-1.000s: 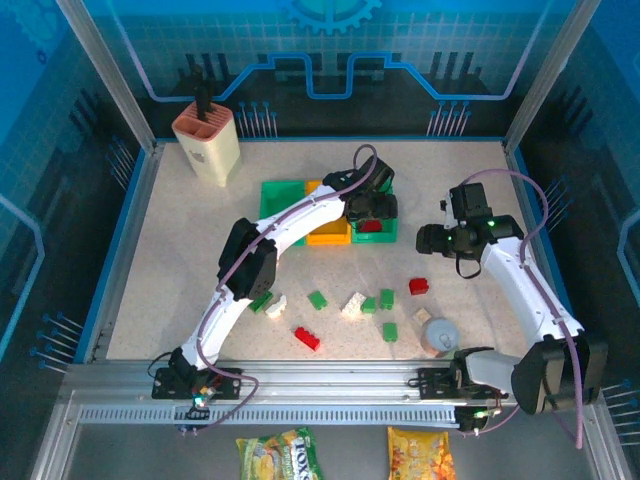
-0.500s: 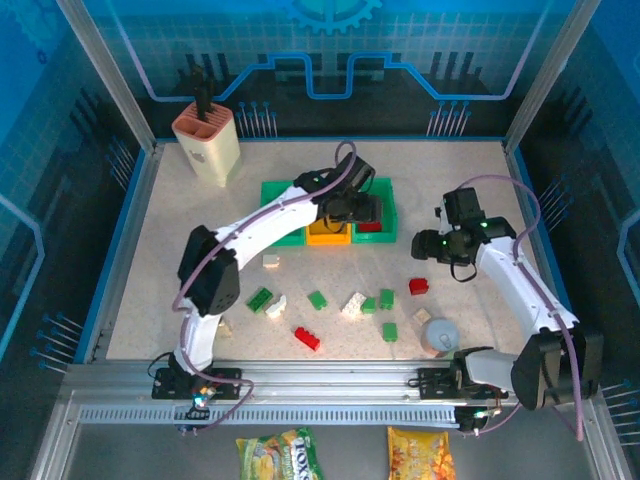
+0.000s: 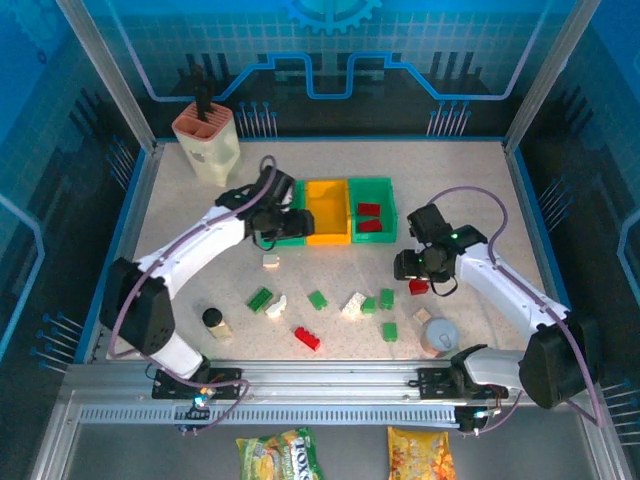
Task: Sort the legos into containers by color
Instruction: Pick up the lego from the bottom-center of the table.
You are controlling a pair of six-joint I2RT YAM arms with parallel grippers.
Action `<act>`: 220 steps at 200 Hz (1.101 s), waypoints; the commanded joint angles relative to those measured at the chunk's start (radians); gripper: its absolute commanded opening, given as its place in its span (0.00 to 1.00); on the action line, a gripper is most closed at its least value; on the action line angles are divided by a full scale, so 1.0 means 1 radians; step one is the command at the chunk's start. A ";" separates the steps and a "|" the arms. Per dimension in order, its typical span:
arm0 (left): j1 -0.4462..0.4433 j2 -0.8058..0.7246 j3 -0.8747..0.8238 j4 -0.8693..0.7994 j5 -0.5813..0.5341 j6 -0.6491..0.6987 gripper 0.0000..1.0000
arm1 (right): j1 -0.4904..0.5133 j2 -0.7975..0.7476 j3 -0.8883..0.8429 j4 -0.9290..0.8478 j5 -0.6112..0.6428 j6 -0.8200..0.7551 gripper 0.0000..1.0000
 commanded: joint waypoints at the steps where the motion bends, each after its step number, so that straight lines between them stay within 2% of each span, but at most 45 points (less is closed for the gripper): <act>1: 0.071 -0.096 -0.048 -0.050 0.050 0.094 0.69 | 0.055 0.023 0.003 -0.040 0.042 0.097 0.62; 46: 0.243 -0.176 -0.127 -0.083 0.067 0.192 0.69 | 0.129 0.070 -0.012 -0.005 0.051 0.169 0.59; 84: 0.318 -0.182 -0.184 -0.020 0.053 0.216 0.69 | 0.193 0.132 -0.023 0.028 0.057 0.227 0.58; 123: 0.325 -0.205 -0.169 -0.042 0.034 0.246 0.70 | 0.253 0.187 -0.044 0.094 0.068 0.299 0.55; 191: 0.326 -0.267 -0.212 -0.088 0.002 0.276 0.71 | 0.263 0.255 -0.108 0.181 0.074 0.333 0.47; 220: 0.325 -0.296 -0.253 -0.039 -0.007 0.304 0.71 | 0.267 0.256 -0.117 0.191 0.077 0.334 0.41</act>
